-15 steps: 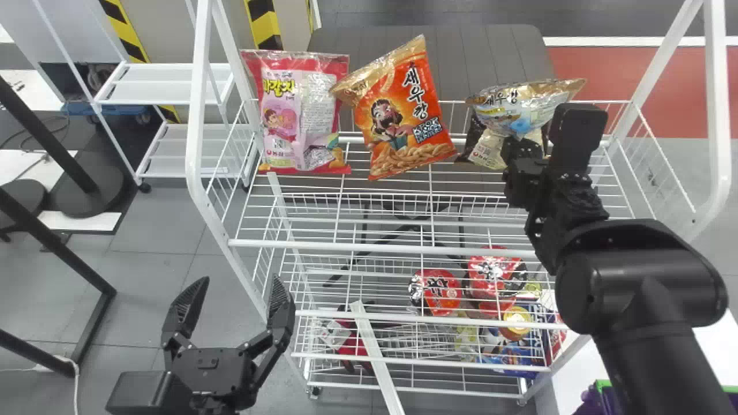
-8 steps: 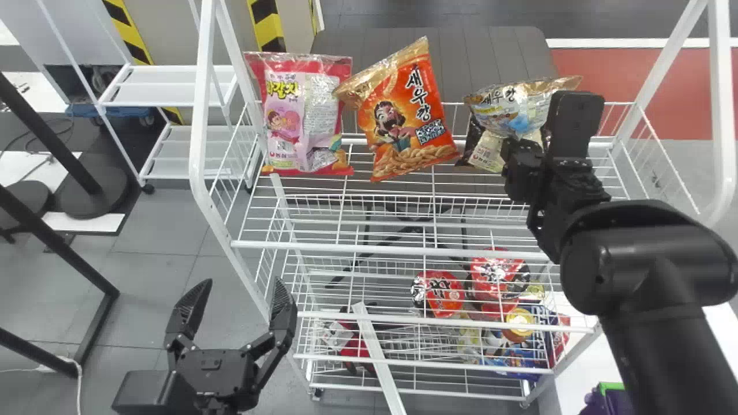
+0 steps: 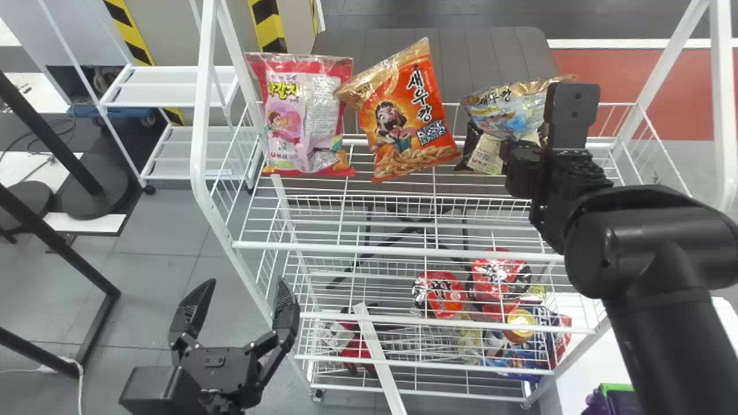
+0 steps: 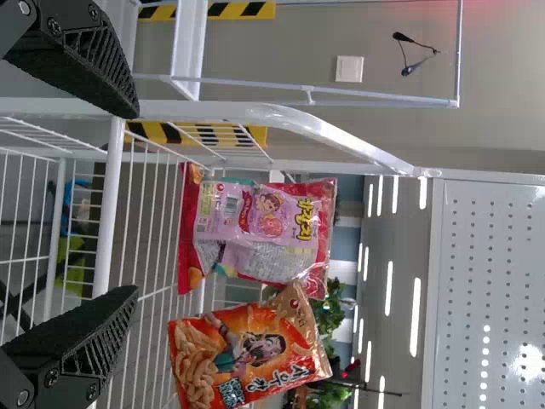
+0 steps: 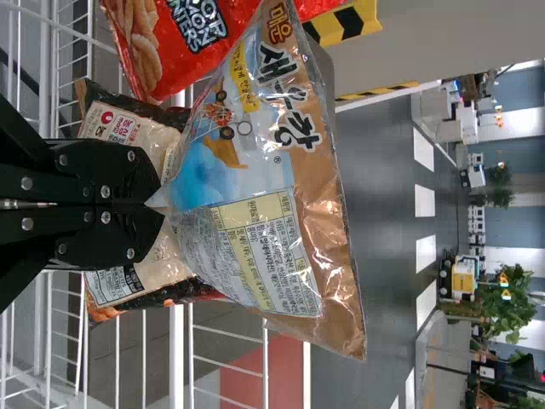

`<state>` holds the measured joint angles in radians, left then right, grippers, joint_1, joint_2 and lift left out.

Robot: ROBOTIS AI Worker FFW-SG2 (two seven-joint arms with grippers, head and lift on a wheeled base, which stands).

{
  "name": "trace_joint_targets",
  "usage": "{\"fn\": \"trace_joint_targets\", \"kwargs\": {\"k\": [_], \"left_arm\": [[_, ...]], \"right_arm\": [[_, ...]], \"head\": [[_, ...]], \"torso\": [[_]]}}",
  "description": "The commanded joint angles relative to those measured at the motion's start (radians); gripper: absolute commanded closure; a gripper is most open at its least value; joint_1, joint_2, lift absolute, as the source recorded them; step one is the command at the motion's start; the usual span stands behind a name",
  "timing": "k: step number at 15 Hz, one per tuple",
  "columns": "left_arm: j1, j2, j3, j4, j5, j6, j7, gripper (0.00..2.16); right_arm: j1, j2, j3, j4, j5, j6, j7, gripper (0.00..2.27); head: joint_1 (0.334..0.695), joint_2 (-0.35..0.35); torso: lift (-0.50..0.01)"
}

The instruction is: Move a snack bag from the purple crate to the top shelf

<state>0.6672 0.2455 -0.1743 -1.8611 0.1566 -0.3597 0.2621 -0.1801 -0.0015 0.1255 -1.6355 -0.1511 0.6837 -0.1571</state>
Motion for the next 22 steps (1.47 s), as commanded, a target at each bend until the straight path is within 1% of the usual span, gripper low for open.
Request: {"fn": "trace_joint_targets", "kwargs": {"k": [1,4,9,10,11,12,13,14,15,16,22], "left_arm": [[-0.001,0.003,0.003,0.003,0.003,0.000,0.000,0.09],[-0.001,0.003,0.009,0.011,0.006,-0.006,0.000,0.09],[-0.003,0.001,0.009,0.013,0.006,-0.009,0.000,0.09],[-0.003,0.003,0.010,0.013,0.006,-0.009,0.000,0.09],[-0.003,0.001,0.010,0.013,0.006,-0.009,0.000,0.09],[-0.001,0.001,0.012,0.013,0.006,-0.009,0.000,0.09],[-0.001,0.001,0.012,0.013,0.006,-0.009,0.000,0.09],[-0.001,0.001,0.010,0.013,0.006,-0.009,0.000,0.09],[-0.001,0.001,0.012,0.013,0.006,-0.009,0.000,0.09],[-0.001,0.001,0.010,0.013,0.006,-0.009,0.000,0.09],[-0.001,0.001,0.010,0.011,0.006,-0.009,0.000,0.09]], "right_arm": [[-0.022,0.002,-0.006,0.051,-0.030,-0.025,0.002,1.75],[-0.035,0.002,-0.003,0.089,-0.030,-0.062,0.002,1.75],[-0.041,0.002,0.002,0.102,-0.038,-0.065,0.002,1.75],[-0.042,0.002,0.002,0.102,-0.038,-0.065,0.002,1.68],[-0.042,0.002,0.003,0.102,-0.038,-0.065,0.002,1.41],[-0.044,0.002,0.003,0.102,-0.038,-0.065,0.002,1.31],[-0.044,0.002,0.003,0.102,-0.038,-0.062,0.002,1.11],[-0.044,0.002,0.003,0.102,-0.039,-0.062,0.001,0.69],[-0.044,0.002,0.003,0.103,-0.041,-0.062,0.001,0.33],[-0.044,0.002,0.002,0.103,-0.045,-0.062,0.001,0.15],[-0.042,0.002,0.000,0.103,-0.042,-0.062,0.001,0.14]], "head": [[0.695,0.072],[0.695,0.076],[0.695,0.082],[0.695,0.083],[0.695,0.084],[0.695,0.085],[0.695,0.085],[0.695,0.085],[0.695,0.086],[0.695,0.086],[0.695,0.085]], "torso": [[0.002],[0.002],[0.002],[0.002],[0.002],[0.002],[0.002],[0.002],[0.002],[0.002],[0.002]]}}
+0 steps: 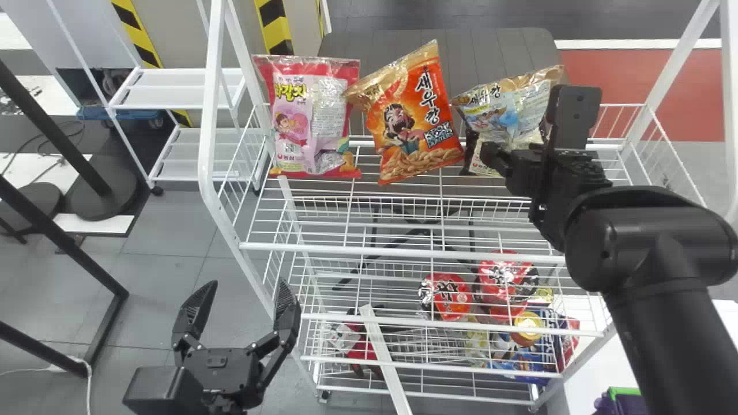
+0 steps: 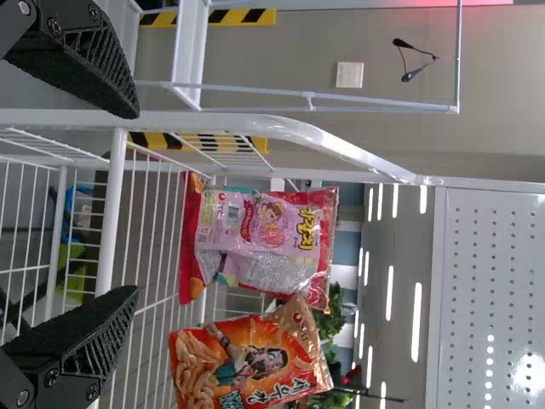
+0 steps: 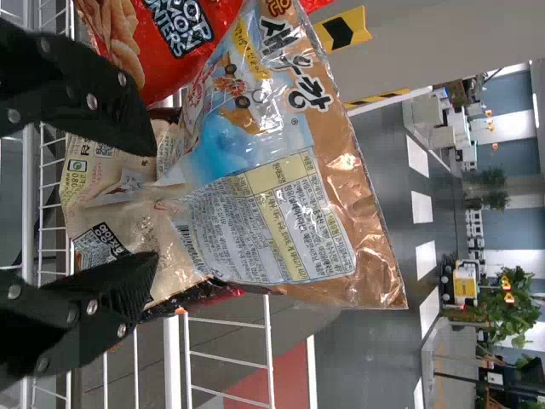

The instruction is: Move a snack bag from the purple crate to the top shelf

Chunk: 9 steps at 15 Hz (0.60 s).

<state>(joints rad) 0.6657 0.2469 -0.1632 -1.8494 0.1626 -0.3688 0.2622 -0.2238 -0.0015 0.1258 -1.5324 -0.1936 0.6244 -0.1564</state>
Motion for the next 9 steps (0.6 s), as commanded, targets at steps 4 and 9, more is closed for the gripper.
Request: {"fn": "trace_joint_targets", "kwargs": {"k": [4,9], "left_arm": [[0.000,0.000,-0.001,-0.001,0.000,0.000,0.000,0.09],[0.005,0.000,0.001,-0.001,-0.002,0.000,0.006,0.09]], "right_arm": [[0.004,0.002,0.000,-0.003,0.000,-0.002,0.001,0.14],[0.030,0.002,0.018,-0.058,0.013,0.004,0.046,0.14]], "head": [[0.695,0.085],[0.695,0.093]], "torso": [[0.002],[0.002]]}}
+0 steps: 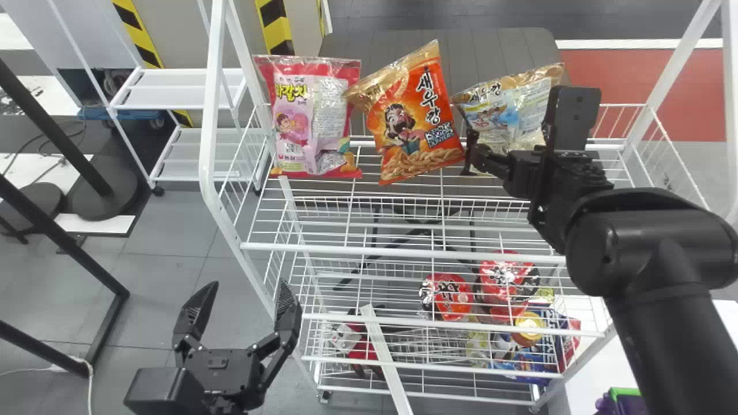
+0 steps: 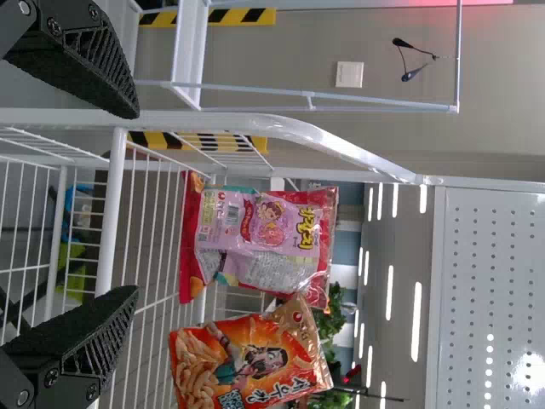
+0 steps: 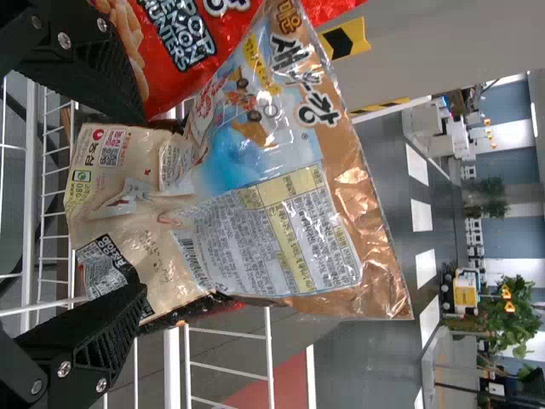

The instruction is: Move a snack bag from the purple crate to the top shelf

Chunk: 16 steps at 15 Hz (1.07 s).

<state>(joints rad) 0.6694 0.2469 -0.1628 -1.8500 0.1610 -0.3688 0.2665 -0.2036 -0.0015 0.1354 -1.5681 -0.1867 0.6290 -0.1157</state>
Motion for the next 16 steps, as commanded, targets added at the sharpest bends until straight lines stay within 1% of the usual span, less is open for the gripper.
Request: {"fn": "trace_joint_targets", "kwargs": {"k": [1,3,5,7,10,11,12,13,14,16], "left_arm": [[0.001,0.000,0.000,0.000,0.000,0.000,0.002,0.09],[0.002,-0.002,0.000,0.000,-0.002,0.000,0.003,0.08],[0.004,-0.002,0.000,-0.002,-0.003,0.000,0.005,0.08],[0.013,0.000,0.008,-0.012,-0.003,-0.003,0.008,0.08],[0.025,0.000,0.012,-0.029,-0.005,-0.006,0.008,0.08],[0.029,0.002,0.014,-0.038,-0.008,-0.006,0.010,0.08],[0.033,0.002,0.012,-0.054,-0.012,-0.006,0.010,0.08],[0.039,0.002,0.011,-0.071,-0.017,-0.003,0.011,0.08],[0.041,0.002,0.006,-0.081,-0.025,-0.003,0.013,0.08],[0.055,0.002,0.002,-0.115,-0.041,0.006,0.013,0.08]], "right_arm": [[0.020,0.002,0.021,-0.046,0.010,-0.001,0.011,0.14],[0.053,0.002,0.046,-0.112,0.029,-0.001,0.011,0.14],[0.105,0.002,0.072,-0.208,0.082,0.015,0.010,0.13],[0.207,0.002,0.107,-0.357,0.185,0.027,0.016,0.13],[0.369,0.002,0.121,-0.537,0.211,-0.016,0.057,0.13],[0.429,-0.020,0.118,-0.569,0.224,-0.084,0.097,0.13],[0.498,-0.051,0.110,-0.587,0.239,-0.197,0.126,0.13],[0.555,-0.078,0.099,-0.590,0.245,-0.308,0.137,0.13],[0.618,-0.098,0.082,-0.589,0.245,-0.424,0.140,0.13],[0.711,-0.120,0.055,-0.572,0.243,-0.578,0.154,0.14]], "head": [[0.695,0.097],[0.695,0.114],[0.695,0.126],[0.695,0.140],[0.695,0.160],[0.695,0.169],[0.695,0.187],[0.695,0.193],[0.695,0.193],[0.695,0.181]], "torso": [[0.002],[0.002],[0.002],[0.002],[0.002],[0.002],[0.002],[0.002],[0.002],[0.002]]}}
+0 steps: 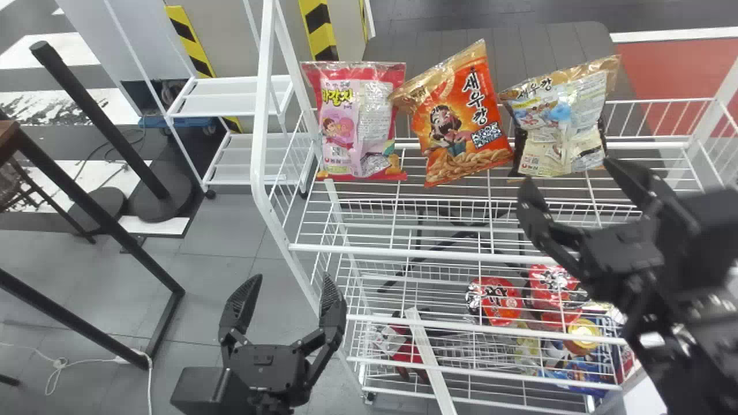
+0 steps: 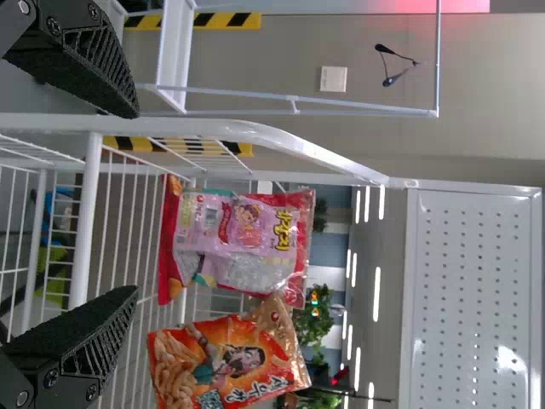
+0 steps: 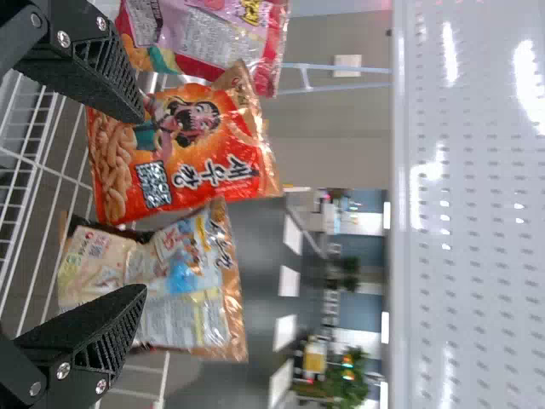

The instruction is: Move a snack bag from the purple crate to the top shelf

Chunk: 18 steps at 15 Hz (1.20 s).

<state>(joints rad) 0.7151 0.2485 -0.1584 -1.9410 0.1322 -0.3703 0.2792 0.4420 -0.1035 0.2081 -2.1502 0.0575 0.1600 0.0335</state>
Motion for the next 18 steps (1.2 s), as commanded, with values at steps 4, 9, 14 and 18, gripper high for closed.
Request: {"fn": "trace_joint_targets", "kwargs": {"k": [4,9,14,18], "left_arm": [[0.029,0.000,-0.016,-0.065,-0.045,0.011,0.005,0.09],[0.029,-0.011,-0.056,-0.065,-0.105,-0.023,0.041,0.09],[0.043,-0.003,-0.076,-0.133,-0.131,0.001,0.052,0.09],[0.046,-0.003,-0.076,-0.138,-0.131,0.001,0.052,0.09]], "right_arm": [[0.218,-0.045,-0.081,0.007,-0.038,-0.207,0.005,0.14],[0.317,-0.070,-0.122,-0.045,-0.071,-0.194,0.002,0.14],[0.336,-0.070,-0.119,-0.054,-0.105,-0.247,0.006,0.14],[0.339,-0.070,-0.128,-0.059,-0.116,-0.253,0.013,0.14]], "head": [[0.695,0.139],[0.695,0.068],[0.695,0.025],[0.695,0.021]], "torso": [[0.002],[0.002],[0.002],[0.002]]}}
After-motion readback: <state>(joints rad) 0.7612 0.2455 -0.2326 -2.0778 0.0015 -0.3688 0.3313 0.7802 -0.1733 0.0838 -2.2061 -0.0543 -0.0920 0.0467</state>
